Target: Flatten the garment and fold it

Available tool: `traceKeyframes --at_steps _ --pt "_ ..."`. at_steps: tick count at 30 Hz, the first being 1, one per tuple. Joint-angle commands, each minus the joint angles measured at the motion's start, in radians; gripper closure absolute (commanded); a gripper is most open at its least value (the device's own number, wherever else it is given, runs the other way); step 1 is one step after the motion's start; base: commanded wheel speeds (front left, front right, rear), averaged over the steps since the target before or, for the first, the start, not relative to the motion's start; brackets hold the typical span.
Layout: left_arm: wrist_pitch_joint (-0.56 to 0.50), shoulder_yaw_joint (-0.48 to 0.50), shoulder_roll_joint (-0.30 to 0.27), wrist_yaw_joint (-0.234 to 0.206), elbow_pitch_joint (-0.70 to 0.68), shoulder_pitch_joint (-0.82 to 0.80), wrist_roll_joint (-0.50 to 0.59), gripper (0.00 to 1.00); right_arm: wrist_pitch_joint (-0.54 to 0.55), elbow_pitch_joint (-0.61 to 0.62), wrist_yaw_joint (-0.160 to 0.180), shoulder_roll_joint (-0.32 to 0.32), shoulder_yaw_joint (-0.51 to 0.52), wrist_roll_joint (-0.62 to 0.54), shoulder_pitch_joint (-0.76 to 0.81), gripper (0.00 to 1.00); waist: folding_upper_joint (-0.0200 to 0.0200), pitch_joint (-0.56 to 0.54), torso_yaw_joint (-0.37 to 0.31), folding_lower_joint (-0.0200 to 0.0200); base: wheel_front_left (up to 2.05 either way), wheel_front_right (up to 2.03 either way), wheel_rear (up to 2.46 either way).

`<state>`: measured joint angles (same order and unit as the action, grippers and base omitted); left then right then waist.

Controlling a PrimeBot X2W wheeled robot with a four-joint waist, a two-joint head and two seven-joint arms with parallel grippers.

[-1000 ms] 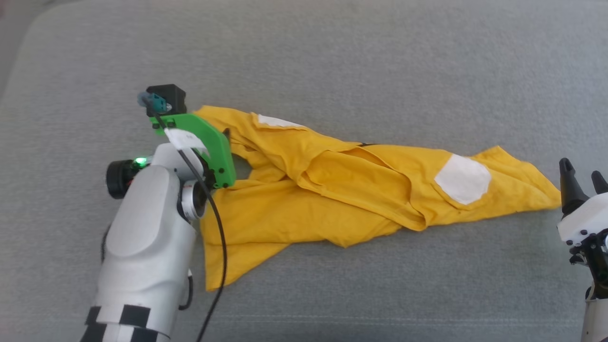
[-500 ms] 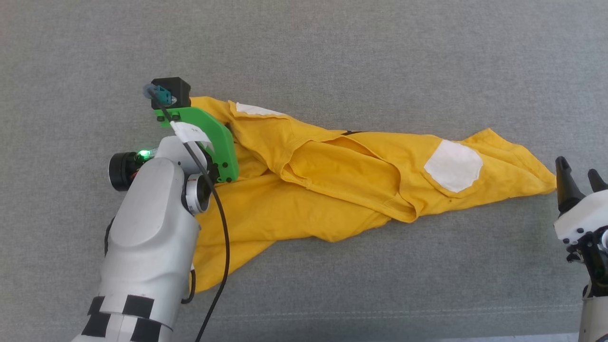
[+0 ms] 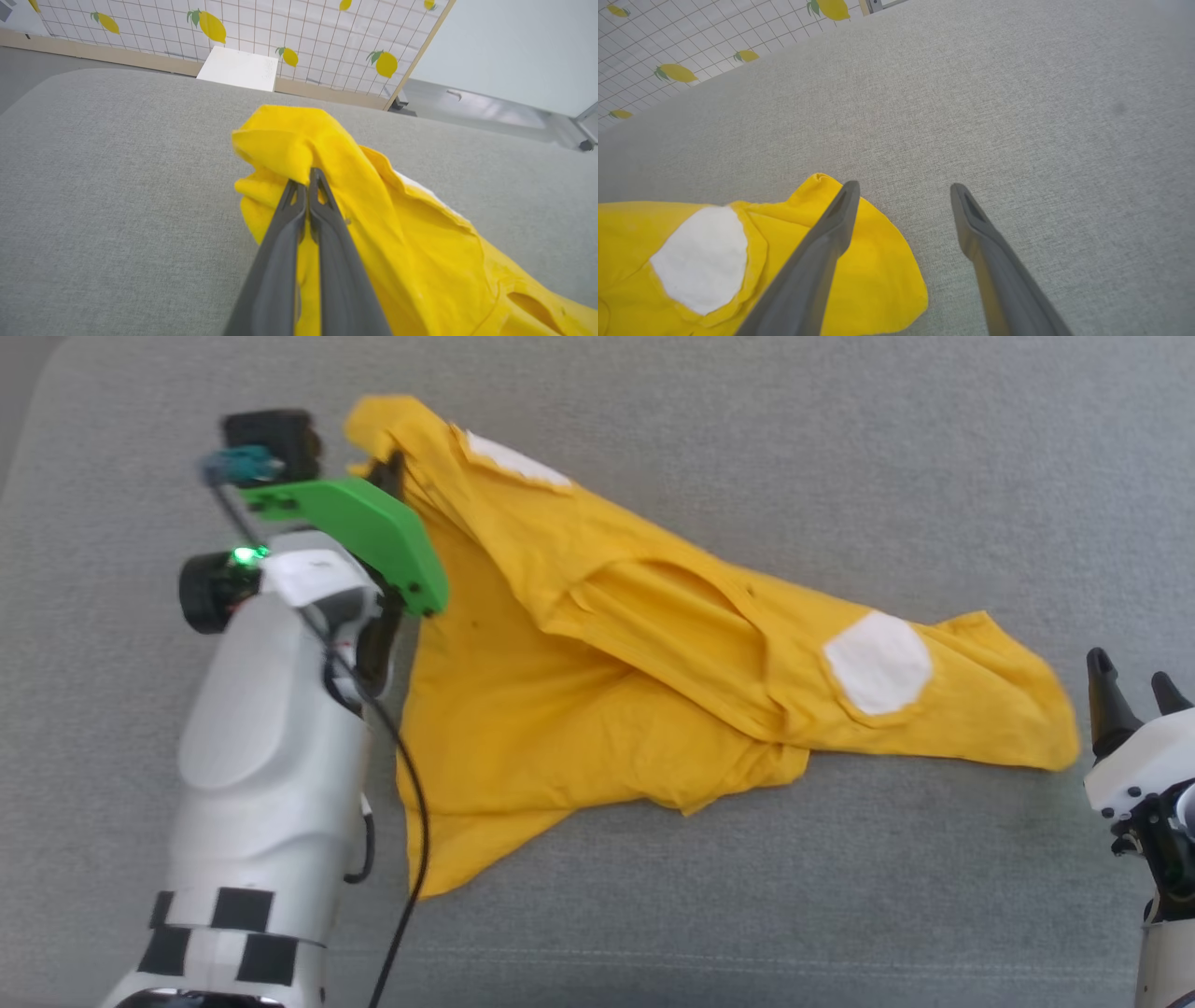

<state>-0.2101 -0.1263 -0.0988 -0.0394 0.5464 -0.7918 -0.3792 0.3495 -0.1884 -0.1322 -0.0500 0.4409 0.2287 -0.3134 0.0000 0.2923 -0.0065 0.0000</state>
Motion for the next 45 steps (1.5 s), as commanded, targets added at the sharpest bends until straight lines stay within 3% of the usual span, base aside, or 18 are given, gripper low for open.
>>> traceKeyframes --at_steps 1,5,9,13,17,18,19,20,24,33,45 --pt "0.010 0.017 -0.015 0.000 -0.018 -0.006 -0.022 1.00 0.002 0.002 0.002 0.000 -0.002 -0.007 0.010 0.00 0.0000 -0.026 0.026 0.0000 0.00 0.00 0.00" --pt "0.003 0.059 -0.050 -0.013 -0.080 0.075 -0.050 1.00 0.002 -0.005 0.002 0.000 -0.014 -0.003 0.020 0.00 0.0000 -0.054 0.047 0.0000 0.00 0.00 0.00" --pt "-0.010 0.098 -0.078 -0.055 -0.134 0.232 -0.062 1.00 0.000 -0.017 0.002 0.000 -0.026 0.004 0.035 0.00 0.0000 -0.076 0.067 0.0000 0.00 0.00 0.00" --pt "-0.025 0.135 -0.066 -0.094 -0.148 0.394 -0.096 1.00 -0.001 -0.028 0.002 0.000 -0.035 0.007 0.050 0.00 0.0000 -0.094 0.083 0.0000 0.00 0.00 0.00" --pt "-0.032 0.156 -0.040 -0.106 -0.134 0.490 -0.133 1.00 0.004 -0.034 0.002 0.000 -0.051 0.005 0.065 0.00 0.0000 -0.110 0.097 0.0000 0.00 0.00 0.00" --pt "-0.027 0.162 -0.035 -0.106 -0.132 0.503 -0.142 0.89 0.005 -0.035 0.002 0.000 -0.055 0.005 0.068 0.00 0.0000 -0.114 0.100 0.0000 0.00 0.00 0.00" --pt "-0.020 0.167 -0.031 -0.106 -0.133 0.510 -0.149 0.70 0.006 -0.036 0.002 0.000 -0.059 0.005 0.071 0.00 0.0000 -0.118 0.103 0.0000 0.00 0.00 0.00" --pt "-0.004 0.173 -0.027 -0.106 -0.142 0.515 -0.154 0.00 0.007 -0.037 0.002 0.000 -0.065 0.007 0.074 0.00 0.0000 -0.121 0.106 0.0000 0.00 0.00 0.00" --pt "0.095 0.185 -0.033 -0.088 -0.203 0.534 -0.143 0.00 0.010 -0.038 0.002 0.000 -0.084 0.014 0.081 0.00 0.0000 -0.125 0.111 0.0000 0.00 0.00 0.00" --pt "0.433 0.131 -0.058 -0.045 -0.327 0.631 0.009 0.00 0.051 -0.056 0.002 0.000 -0.137 0.003 0.056 0.00 0.0000 -0.108 0.118 0.0000 0.00 0.00 0.00" --pt "0.471 0.089 -0.009 -0.045 -0.443 0.618 0.135 0.00 0.220 -0.215 0.002 0.000 -0.183 -0.195 -0.198 0.00 0.0000 -0.032 0.149 0.0000 0.00 0.00 0.00"
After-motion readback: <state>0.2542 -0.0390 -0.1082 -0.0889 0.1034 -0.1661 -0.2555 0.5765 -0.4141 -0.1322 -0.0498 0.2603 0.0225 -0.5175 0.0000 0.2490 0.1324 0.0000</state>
